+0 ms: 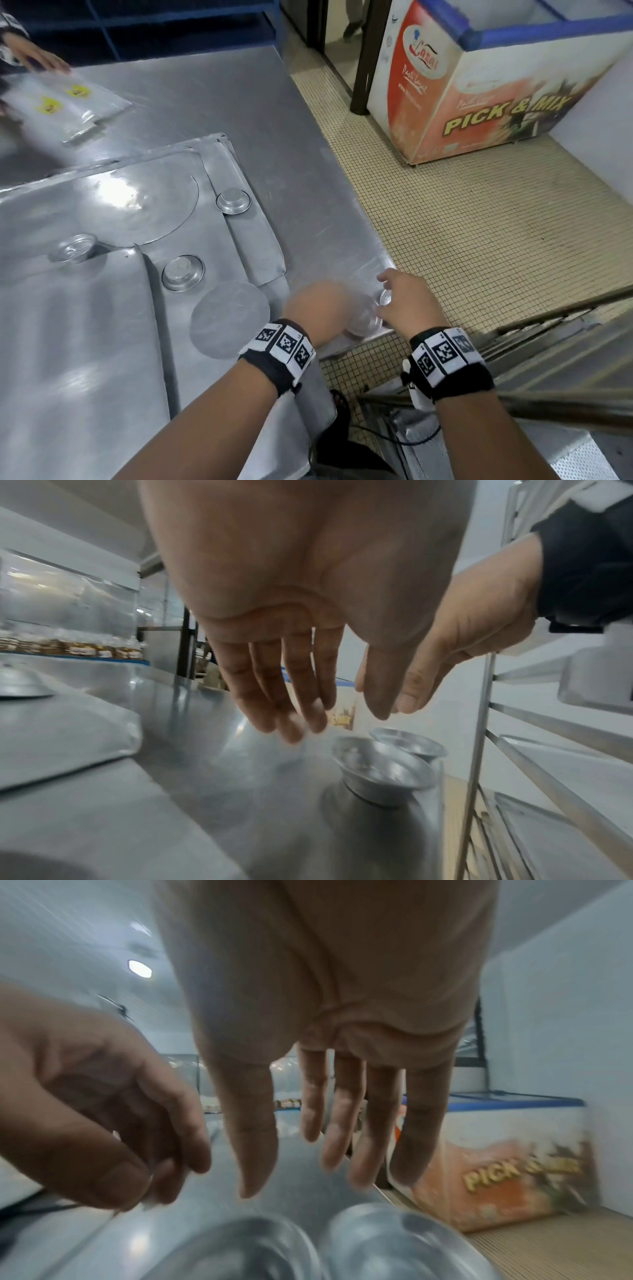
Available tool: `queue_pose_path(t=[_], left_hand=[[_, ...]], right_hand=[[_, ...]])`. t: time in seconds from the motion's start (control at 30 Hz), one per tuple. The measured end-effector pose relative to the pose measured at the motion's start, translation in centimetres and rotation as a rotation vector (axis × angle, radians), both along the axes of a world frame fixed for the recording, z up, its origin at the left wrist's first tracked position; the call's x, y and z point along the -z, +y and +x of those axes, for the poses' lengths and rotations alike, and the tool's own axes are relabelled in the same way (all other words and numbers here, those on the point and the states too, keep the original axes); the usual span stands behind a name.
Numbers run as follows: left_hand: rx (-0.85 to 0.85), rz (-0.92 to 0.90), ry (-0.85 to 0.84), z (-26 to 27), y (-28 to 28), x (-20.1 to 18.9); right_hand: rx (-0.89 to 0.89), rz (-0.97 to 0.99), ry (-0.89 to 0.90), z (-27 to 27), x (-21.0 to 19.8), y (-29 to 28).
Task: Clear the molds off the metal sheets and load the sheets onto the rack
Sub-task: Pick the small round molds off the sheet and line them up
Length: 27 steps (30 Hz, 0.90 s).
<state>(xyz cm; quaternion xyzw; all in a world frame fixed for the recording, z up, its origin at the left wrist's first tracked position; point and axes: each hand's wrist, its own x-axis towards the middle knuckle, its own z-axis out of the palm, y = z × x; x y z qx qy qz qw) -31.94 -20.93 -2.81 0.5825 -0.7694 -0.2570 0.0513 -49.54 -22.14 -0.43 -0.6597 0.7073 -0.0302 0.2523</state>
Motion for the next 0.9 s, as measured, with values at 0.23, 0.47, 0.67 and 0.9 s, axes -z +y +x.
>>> queue_pose_path(t=[0.23,0.47,0.67,0.9], left_hand=[[-0.299,0.048,0.032,9.6,0.5,-2.3],[-0.470,0.035,-0.152,19.9,-1.2,-2.3],[-0.549,0.197,-0.219,23.6,-3.1,-1.2],[-0.535,0.251,-0.276,23.7,-4.4,0.2]], right_hand=[[-0.252,0.024,-0.005,7.9,-2.2,-1.7],[-0.454,0.090,0.037,16.8,-0.5,-6.2],[-0.481,0.002,0.050,23.3,0.2,-12.1],[-0.544,-0.103,0.109,28.8,1.9,-18.8]])
